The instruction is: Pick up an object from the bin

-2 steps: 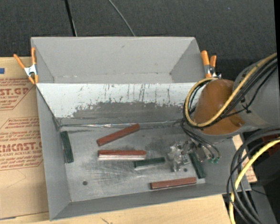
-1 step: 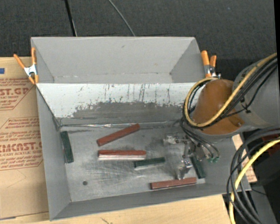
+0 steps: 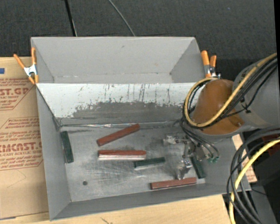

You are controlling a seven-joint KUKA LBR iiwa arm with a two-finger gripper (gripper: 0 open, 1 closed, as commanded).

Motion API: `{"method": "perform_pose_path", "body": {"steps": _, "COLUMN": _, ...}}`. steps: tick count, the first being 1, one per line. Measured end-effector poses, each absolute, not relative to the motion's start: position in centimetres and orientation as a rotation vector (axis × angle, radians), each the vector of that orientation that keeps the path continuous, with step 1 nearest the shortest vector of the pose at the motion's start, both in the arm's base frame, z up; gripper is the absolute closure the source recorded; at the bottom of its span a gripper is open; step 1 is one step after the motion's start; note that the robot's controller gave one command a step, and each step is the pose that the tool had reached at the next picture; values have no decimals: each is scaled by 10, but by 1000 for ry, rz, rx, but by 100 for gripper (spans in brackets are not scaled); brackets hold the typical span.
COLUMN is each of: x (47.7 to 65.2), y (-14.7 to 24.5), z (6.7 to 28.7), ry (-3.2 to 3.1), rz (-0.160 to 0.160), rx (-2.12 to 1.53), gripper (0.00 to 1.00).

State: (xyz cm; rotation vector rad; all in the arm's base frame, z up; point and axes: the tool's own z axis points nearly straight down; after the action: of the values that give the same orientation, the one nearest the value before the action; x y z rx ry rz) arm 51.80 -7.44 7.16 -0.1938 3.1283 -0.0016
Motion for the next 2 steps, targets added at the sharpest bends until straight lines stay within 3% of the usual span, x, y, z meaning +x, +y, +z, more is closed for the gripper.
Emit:
{"method": "perform_pose_path", "body": {"steps": 1, "x": 511, "y": 0, "z": 72, "ry": 3150, "rz": 2, "rx": -44, "gripper": 100}}
{"method": "perform_pose_path", "body": {"steps": 2, "x": 511, "y": 0, "z": 72, "ry": 3150, "rz": 2, "rx": -44, "gripper": 100}}
